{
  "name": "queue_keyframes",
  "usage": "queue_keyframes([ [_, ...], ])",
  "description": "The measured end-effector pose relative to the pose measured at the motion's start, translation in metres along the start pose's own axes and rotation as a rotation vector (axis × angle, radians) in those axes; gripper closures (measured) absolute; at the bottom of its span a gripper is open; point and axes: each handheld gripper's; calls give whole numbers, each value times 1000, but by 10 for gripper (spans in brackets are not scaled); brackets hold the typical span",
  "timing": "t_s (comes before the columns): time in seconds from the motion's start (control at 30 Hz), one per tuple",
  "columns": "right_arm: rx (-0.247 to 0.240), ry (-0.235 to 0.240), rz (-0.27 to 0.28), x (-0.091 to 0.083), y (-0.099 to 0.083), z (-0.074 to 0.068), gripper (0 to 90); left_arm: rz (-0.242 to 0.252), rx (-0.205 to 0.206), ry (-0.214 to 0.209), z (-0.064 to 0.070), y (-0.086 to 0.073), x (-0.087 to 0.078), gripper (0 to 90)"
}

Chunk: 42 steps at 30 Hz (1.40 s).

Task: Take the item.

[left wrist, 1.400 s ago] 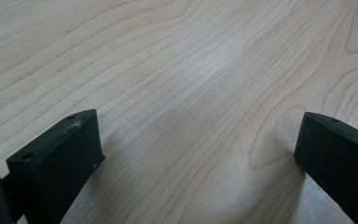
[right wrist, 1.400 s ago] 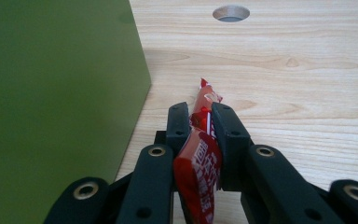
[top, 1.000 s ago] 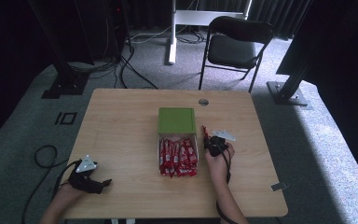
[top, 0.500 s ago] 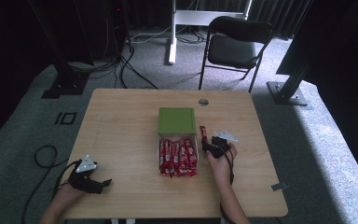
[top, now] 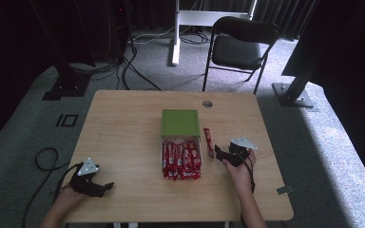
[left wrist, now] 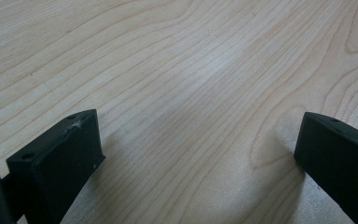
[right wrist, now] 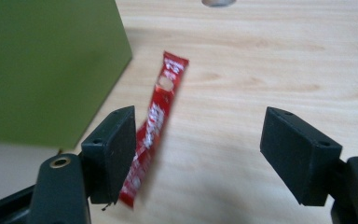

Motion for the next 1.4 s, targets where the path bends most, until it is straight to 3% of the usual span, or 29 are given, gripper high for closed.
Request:
queue_keyframes([
  [0.1,-23,15,4,-8,-2,3,208,0,0,0,0,0,0,16],
  [0.13,-77,38,-26,-14,-5,5,184,0,0,0,0,0,0,16],
  [0.17,-98,41,-6,-18,-7,6,183,0,0,0,0,0,0,16],
  [0.23,-107,24,13,-23,-9,9,183,0,0,0,0,0,0,16],
  [0.5,-146,35,2,-36,-18,23,183,0,2,0,0,0,0,16],
  [0.57,-179,60,-6,-37,-20,27,130,0,0,0,0,0,0,16],
  [0.83,-215,160,-59,-42,-32,41,138,-1,3,1,0,0,0,16],
  [1.0,-270,215,-95,-45,-41,42,138,-1,4,1,0,0,0,16],
  [1.2,-336,316,-110,-50,-51,41,135,-2,4,1,0,0,0,16],
  [1.4,-375,335,-137,-55,-58,43,133,-1,4,1,0,0,0,16],
])
Point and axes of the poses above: each handheld gripper's, and its own axes: x roughly forward along the jaws, y roughly out of its top, z roughly to its right, and after that the axes turned 4 degrees about -z, right-handed
